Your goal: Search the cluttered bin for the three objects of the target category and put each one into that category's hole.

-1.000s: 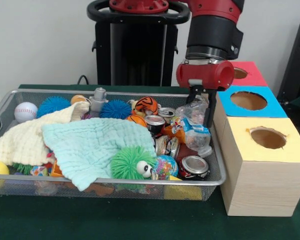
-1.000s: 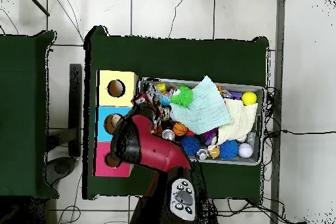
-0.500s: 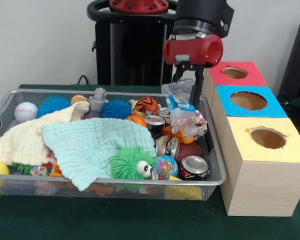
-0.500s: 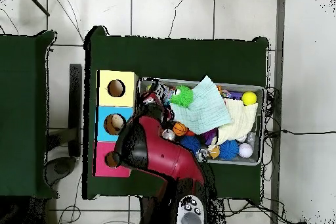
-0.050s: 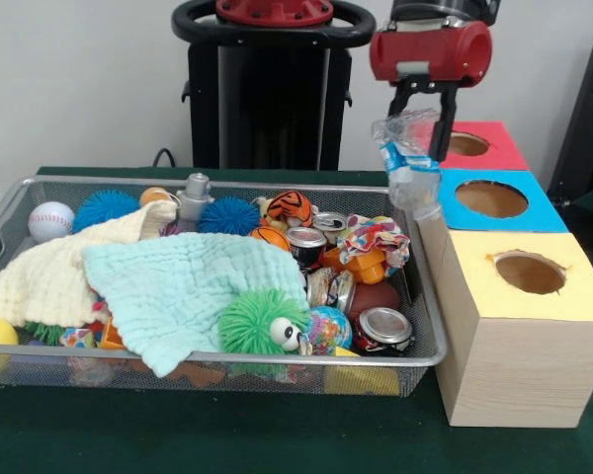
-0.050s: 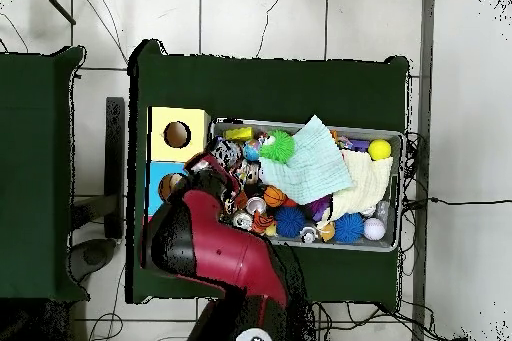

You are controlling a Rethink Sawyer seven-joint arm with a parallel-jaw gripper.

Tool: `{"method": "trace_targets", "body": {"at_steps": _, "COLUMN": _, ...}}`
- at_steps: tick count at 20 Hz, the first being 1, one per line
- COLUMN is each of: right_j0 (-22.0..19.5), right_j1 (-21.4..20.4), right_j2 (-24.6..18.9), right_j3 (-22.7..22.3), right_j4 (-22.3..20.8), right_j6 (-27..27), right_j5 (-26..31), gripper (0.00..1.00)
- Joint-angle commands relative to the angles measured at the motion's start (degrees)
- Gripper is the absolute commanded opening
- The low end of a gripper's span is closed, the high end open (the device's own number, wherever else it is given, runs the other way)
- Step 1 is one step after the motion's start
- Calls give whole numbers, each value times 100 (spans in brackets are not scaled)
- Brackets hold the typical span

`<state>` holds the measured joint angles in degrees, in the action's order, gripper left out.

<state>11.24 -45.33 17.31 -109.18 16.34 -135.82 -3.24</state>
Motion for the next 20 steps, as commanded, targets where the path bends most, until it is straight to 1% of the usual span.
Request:
{"method": "trace_targets", "body": {"at_steps": 1, "right_j0": 250, "right_j1": 38, "right_j2": 209, "right_j3": 236, "right_j4": 253, "right_j6": -685, "right_j5": 799, "gripper": 0}}
{"method": "trace_targets", "body": {"at_steps": 10, "right_j0": 486, "right_j1": 222, "right_j2": 245, "right_j3": 263, "right_j4": 371, "right_j6": -815, "right_j5": 696, "gripper": 0}}
{"method": "trace_targets", "body": {"at_steps": 14, "right_j0": 638, "right_j1": 310, "right_j2": 337, "right_j3": 263, "right_j4": 468, "right_j6": -861, "right_j5": 676, "gripper": 0}}
{"method": "trace_targets", "body": {"at_steps": 20, "right_j0": 722, "right_j1": 432, "right_j2": 177, "right_j3": 42, "right_j4": 582, "right_j6": -985, "right_j5": 419, "gripper": 0}}
